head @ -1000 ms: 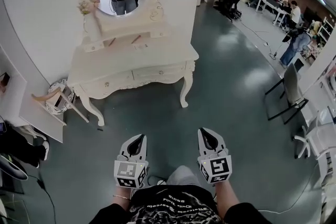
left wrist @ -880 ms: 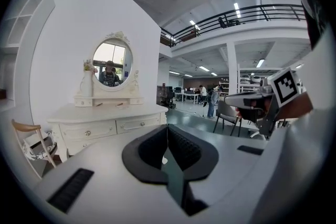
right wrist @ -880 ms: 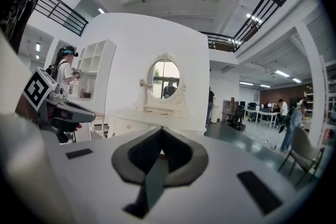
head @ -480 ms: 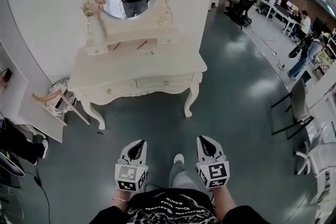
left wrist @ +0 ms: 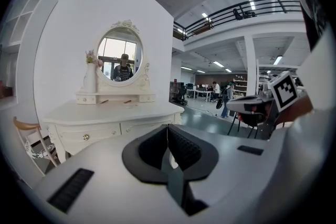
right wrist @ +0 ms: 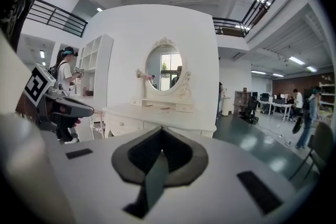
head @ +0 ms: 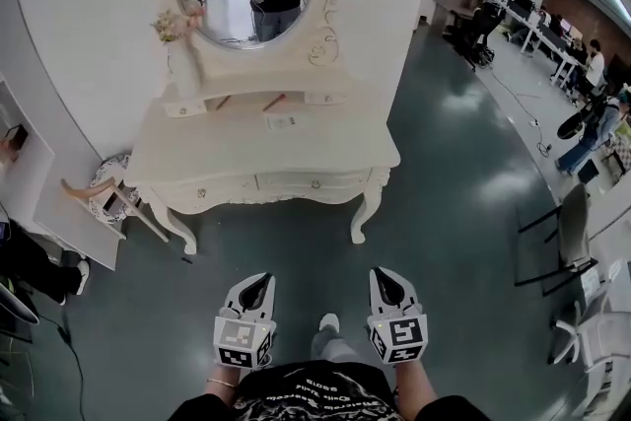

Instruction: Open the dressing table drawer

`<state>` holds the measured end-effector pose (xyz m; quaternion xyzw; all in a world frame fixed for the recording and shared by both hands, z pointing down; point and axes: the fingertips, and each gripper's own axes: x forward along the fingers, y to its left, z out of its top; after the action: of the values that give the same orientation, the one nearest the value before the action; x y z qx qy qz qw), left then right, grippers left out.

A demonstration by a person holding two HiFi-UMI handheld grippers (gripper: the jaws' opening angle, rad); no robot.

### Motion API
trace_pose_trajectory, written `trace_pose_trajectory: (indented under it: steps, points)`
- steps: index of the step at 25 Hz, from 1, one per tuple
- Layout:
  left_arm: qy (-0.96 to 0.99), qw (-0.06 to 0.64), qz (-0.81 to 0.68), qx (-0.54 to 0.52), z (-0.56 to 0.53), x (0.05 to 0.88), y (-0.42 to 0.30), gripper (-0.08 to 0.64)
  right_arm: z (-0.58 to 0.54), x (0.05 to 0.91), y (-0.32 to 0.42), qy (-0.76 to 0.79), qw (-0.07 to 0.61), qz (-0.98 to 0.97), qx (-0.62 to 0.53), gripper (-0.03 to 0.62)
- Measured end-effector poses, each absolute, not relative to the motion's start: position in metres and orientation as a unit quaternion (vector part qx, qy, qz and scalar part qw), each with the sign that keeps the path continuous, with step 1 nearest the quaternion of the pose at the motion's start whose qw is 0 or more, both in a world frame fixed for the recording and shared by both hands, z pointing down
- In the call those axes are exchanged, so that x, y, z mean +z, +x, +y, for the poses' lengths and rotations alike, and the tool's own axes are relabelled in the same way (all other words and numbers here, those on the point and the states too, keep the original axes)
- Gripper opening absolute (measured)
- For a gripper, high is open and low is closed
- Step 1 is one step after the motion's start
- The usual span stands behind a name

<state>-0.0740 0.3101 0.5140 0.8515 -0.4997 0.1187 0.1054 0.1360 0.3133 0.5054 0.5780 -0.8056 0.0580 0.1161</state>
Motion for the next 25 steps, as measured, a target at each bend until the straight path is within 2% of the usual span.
trace_pose_trajectory:
  steps: [11, 25]
  points:
    - [0.839, 0.119, -0.509, 0.149, 0.271, 0.529, -0.043, 0.017, 0.264, 0.536, 0.164, 0.56, 0.129, -0.812, 0.107, 0.01]
    - [0.816, 0.152, -0.544, 0.123, 0.201, 0.536, 0.003, 0.017, 0.179, 0.541, 0.186, 0.498, 0.147, -0.849, 0.095, 0.011]
